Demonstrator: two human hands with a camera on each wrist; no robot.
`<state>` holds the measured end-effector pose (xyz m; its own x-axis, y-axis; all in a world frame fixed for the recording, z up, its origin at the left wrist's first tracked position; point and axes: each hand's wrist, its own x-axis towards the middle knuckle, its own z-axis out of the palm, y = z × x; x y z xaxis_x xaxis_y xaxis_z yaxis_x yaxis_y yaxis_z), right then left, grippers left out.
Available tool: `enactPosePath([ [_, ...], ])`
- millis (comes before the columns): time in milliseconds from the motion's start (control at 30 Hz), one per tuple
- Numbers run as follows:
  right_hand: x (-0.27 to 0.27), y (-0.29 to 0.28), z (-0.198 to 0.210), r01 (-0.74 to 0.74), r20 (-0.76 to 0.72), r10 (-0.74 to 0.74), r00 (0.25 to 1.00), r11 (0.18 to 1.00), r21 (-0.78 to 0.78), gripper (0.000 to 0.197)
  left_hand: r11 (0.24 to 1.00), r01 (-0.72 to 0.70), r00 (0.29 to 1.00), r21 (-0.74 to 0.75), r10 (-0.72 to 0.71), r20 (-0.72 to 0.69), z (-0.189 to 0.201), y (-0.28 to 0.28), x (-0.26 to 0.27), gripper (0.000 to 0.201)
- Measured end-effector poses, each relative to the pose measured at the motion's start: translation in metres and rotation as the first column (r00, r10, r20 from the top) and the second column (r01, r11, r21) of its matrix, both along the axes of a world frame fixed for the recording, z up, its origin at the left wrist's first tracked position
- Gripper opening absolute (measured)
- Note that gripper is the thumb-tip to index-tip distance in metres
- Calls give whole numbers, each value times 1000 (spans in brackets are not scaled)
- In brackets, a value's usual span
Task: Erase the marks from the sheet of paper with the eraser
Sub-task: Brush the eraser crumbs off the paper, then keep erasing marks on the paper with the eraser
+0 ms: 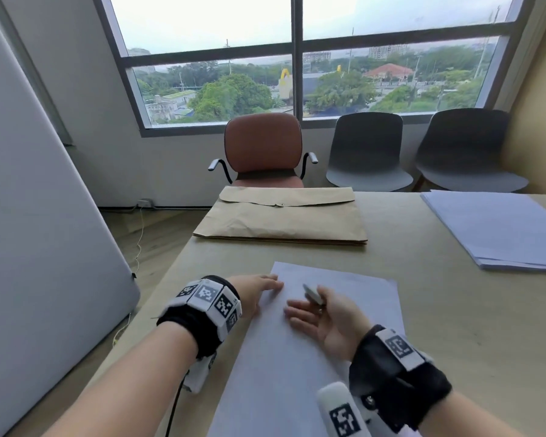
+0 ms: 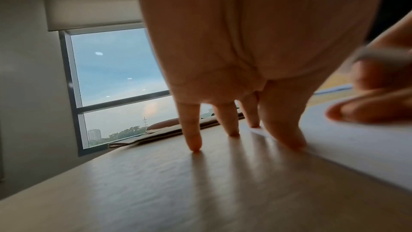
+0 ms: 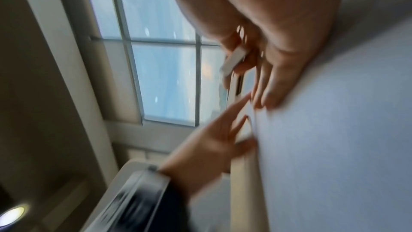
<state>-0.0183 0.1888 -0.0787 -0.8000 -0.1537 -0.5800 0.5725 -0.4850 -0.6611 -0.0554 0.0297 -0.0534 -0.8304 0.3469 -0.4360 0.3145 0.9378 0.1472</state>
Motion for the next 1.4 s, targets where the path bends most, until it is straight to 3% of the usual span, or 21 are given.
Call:
enactPosePath([
  [100,-25,27,8,497,-158,-476,865,855,145,37,1000,5,1000,-3,-5,-5,-1,-2,-2,73],
  [167,-25,32,14,555,-211,-522,826,818,149,36,1000,4,1000,4,-4,-7,-2,-4,-3,73],
  [233,-11,20,17,335,-147,-329,933,942,17,27,1000,9,1000,14,-9,-11,-4,-5,-5,72],
  [300,12,-1,16,-90,-65,88,994,996,-30,32,1000,15,1000,27,-15,-7,-4,-6,-6,73],
  [400,22,-19,8,-506,-24,507,862,862,39,38,998,1,1000,62,-2,13,-5,-8,-3,73],
  [433,15,-19,8,-461,-20,463,886,885,64,37,997,-1,1000,73,-1,24,-5,-9,-2,73],
  [500,-14,-11,4,-42,-57,48,997,993,108,34,997,-10,999,80,7,36,-4,-10,0,74],
  [567,-36,1,8,384,-154,-360,920,906,177,34,997,-39,998,73,36,45,-4,-10,0,76],
  [600,-41,4,9,455,-194,-422,886,871,185,35,996,-66,997,63,62,54,-4,-10,0,79],
  [667,-35,4,12,339,-161,-325,932,938,74,34,993,-101,993,54,98,62,-5,-11,-2,86],
  [733,-13,-6,16,-40,-83,39,996,999,-17,34,992,-105,993,65,101,64,-5,-11,-2,92],
  [800,-1,-14,10,-410,-82,411,908,912,35,38,992,-107,993,72,102,67,-5,-11,-2,94],
  [833,-3,-16,8,-471,-79,474,877,881,50,40,992,-104,993,76,99,67,-5,-11,-1,93],
  [867,-10,-15,5,-440,-74,442,894,897,45,39,992,-102,993,76,97,67,-5,-10,-1,92],
  [933,-35,-7,0,-91,-51,92,994,995,34,33,992,-102,993,68,98,62,-4,-10,0,90],
  [1033,-66,16,5,440,-94,-430,898,886,145,37,993,-102,992,61,97,78,-2,-10,-2,87],
  [1100,-69,28,10,444,-183,-408,895,857,262,31,993,-88,993,74,82,85,2,-9,-4,83],
  [1200,-58,29,21,111,-257,4,966,896,430,17,993,-70,996,98,65,57,4,-4,-9,87],
  [1267,-51,24,28,-198,-214,402,890,765,613,16,999,-30,998,39,27,53,2,3,-10,100],
  [1333,-51,16,32,-365,-64,686,725,461,809,19,999,6,997,-45,-3,76,1,10,-10,109],
  [1400,-58,8,35,-315,95,795,598,124,941,21,997,8,996,-71,-1,94,0,14,-10,112],
])
